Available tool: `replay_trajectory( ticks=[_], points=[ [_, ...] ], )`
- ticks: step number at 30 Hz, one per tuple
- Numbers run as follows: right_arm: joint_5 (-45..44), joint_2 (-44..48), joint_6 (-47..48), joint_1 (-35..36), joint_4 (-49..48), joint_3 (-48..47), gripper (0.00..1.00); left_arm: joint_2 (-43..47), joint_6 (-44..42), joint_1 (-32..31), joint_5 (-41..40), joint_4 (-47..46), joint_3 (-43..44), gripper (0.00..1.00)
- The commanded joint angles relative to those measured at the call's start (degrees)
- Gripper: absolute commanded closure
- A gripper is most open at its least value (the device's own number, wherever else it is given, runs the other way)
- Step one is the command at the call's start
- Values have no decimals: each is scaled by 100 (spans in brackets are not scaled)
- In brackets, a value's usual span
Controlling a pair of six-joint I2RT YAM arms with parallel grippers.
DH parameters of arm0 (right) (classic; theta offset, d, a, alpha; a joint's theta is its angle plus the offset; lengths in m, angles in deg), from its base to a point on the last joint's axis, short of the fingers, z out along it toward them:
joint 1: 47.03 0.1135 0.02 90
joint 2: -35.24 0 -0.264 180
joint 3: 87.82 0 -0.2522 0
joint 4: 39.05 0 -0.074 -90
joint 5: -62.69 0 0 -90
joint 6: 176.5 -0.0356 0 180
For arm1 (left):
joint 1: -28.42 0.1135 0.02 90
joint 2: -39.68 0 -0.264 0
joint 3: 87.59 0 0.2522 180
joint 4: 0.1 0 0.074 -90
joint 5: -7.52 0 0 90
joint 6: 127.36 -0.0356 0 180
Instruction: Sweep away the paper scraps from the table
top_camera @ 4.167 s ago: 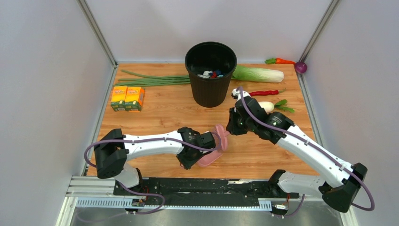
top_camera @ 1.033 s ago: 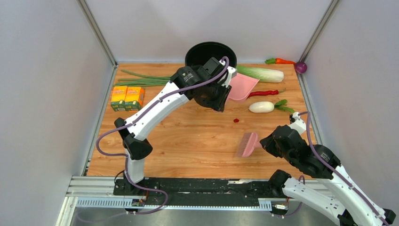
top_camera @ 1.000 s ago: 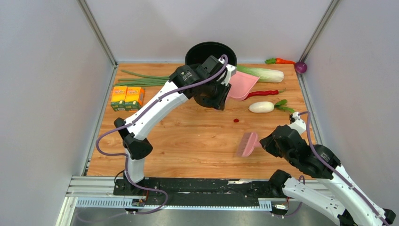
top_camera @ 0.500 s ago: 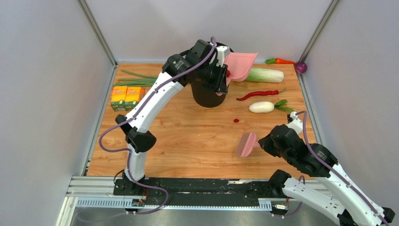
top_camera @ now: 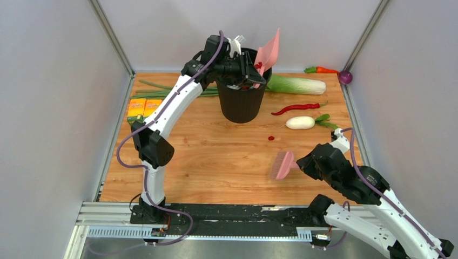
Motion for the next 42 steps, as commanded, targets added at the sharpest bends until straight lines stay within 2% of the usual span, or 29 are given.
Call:
replay_trajectory(
  ticks=[1, 6, 12, 16, 23, 24, 26, 28, 29, 33, 34, 38, 42],
  points=[
    [-21, 117, -75, -16, -210, -3, 100, 443, 1719, 176, 874, -2490, -745, 100],
    [-47, 126, -66, -7, -175, -30, 100, 698, 3703, 396, 971, -5070, -1713, 100],
    [-65, 126, -48, -16, -175, -21, 100, 769, 5543, 555, 752, -7366, -2750, 100],
    [-65, 108, -13, -7, -175, -21, 100, 725, 6142, 555, 611, -8160, -2971, 100],
    [-91, 117, -39, -16, -166, 23, 100, 812, 6494, 563, 504, -8532, -3104, 100],
    [-100, 117, -31, -7, -166, -3, 100, 830, 6398, 555, 548, -8409, -3016, 100],
    [-135, 65, -31, -16, -175, -38, 100, 926, 5784, 555, 812, -7454, -2666, 100],
    [-179, 21, -4, -7, -175, -82, 100, 1111, 4592, 555, 979, -6154, -2348, 100],
    [-197, -14, 22, -16, -175, -109, 100, 1224, 4265, 555, 1032, -5340, -2191, 100],
    [-355, -85, 110, -7, -183, -223, 100, 1619, 2972, 555, 1076, -3519, -1996, 100],
    [-425, -94, 162, -16, -192, -284, 100, 1682, 2465, 546, 998, -3225, -1944, 100],
    [-723, -234, 312, -16, -192, -556, 100, 1981, 638, 537, 341, -252, -1320, 100],
    [-961, -567, 513, -16, -455, -882, 100, 2253, -631, 441, -599, 1581, -1038, 100]
  ],
)
